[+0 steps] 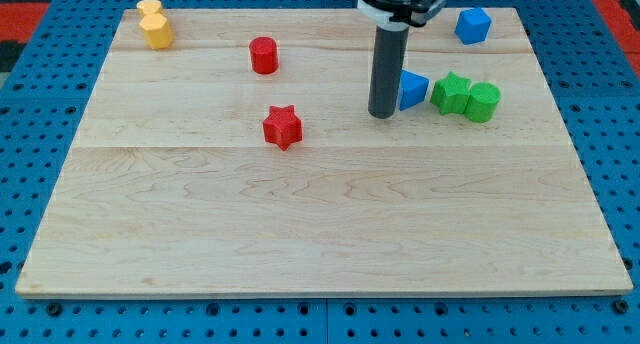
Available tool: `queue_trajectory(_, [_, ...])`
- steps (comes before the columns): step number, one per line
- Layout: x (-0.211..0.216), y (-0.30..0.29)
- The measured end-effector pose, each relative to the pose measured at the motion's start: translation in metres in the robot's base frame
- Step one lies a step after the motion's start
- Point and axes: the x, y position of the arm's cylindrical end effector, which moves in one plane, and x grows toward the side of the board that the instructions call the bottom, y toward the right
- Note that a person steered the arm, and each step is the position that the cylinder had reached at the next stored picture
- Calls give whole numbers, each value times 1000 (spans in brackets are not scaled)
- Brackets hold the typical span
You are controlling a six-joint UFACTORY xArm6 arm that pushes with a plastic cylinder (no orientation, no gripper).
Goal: Move the blue triangle towards the blue cube
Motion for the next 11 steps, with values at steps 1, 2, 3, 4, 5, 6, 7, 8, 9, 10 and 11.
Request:
queue_trajectory(1, [1, 10])
queue_trajectory(2, [-12, 29])
queue_trajectory(3, [-26, 40])
queue_trajectory(4, [-46, 46])
queue_trajectory(5, [-66, 48])
queue_trajectory(6, [-83, 48])
queue_trajectory(7, [-92, 45])
queue_trajectory(8, [-107, 48])
queue_trajectory(9, [-121, 52])
queue_trajectory(10, [-133, 52])
queue_trajectory(11, [-145, 54])
